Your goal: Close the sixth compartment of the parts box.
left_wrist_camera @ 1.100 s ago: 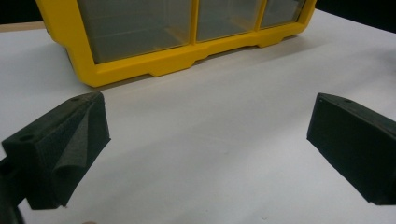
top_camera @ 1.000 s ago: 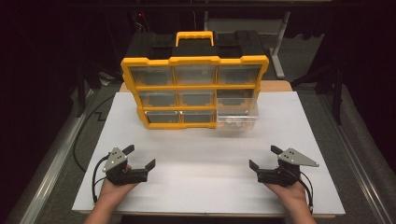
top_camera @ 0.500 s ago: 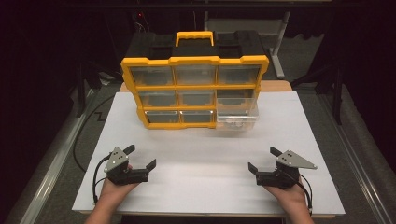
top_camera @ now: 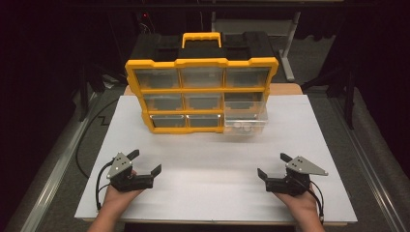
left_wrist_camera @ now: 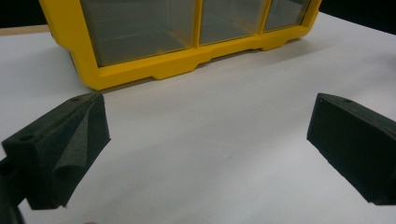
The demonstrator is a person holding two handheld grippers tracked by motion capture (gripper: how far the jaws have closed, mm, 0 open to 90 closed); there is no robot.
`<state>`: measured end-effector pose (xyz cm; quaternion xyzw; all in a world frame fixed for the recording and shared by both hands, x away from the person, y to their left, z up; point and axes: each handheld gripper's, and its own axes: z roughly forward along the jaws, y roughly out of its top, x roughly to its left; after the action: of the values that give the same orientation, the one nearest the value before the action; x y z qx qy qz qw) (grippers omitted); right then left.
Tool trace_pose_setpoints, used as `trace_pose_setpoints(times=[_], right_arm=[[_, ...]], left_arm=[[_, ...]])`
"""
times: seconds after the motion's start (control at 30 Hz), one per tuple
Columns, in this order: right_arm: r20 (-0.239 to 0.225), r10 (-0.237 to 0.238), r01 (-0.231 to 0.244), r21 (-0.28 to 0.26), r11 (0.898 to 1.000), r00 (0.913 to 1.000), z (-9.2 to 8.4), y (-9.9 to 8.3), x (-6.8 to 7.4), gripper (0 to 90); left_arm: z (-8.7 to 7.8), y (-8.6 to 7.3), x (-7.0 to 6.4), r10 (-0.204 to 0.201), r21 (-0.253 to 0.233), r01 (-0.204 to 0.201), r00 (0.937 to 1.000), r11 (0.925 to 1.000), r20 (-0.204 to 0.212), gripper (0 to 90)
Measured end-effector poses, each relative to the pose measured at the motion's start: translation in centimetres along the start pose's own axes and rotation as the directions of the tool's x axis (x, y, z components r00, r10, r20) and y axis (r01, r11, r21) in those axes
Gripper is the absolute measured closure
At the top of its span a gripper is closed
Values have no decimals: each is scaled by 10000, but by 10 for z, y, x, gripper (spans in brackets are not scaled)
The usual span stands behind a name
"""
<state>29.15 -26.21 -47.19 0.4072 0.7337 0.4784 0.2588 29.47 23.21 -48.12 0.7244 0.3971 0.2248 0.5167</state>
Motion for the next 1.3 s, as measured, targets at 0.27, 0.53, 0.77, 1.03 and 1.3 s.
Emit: trace_pose_setpoints(times=[0.27, 0.53, 0.77, 1.03, 1.3], right_arm=[[2, -61, 61, -181, 9998, 10000, -2, 0, -2, 177], [26, -289, 289, -255, 9993, 9996, -4, 1, 1, 326], [-84, -258, 256, -239, 9994, 9996, -4, 0, 2, 519], [114, -63, 65, -205, 9998, 9999, -6, 3, 2, 791], [177, 75, -71, -256, 9996, 9998, -7, 4, 1, 900]], left_arm=[[-2, 0, -1, 34, -61, -33, 10000, 10000, 76, 4], [-1, 0, -1, 146, -21, -146, 9998, 9999, 100, 4], [-2, 0, 0, 108, -149, -106, 9999, 9998, 79, 4], [-3, 1, 0, 121, -172, -120, 9999, 9998, 99, 4], [-3, 1, 0, 31, -222, -28, 9999, 9998, 130, 4]])
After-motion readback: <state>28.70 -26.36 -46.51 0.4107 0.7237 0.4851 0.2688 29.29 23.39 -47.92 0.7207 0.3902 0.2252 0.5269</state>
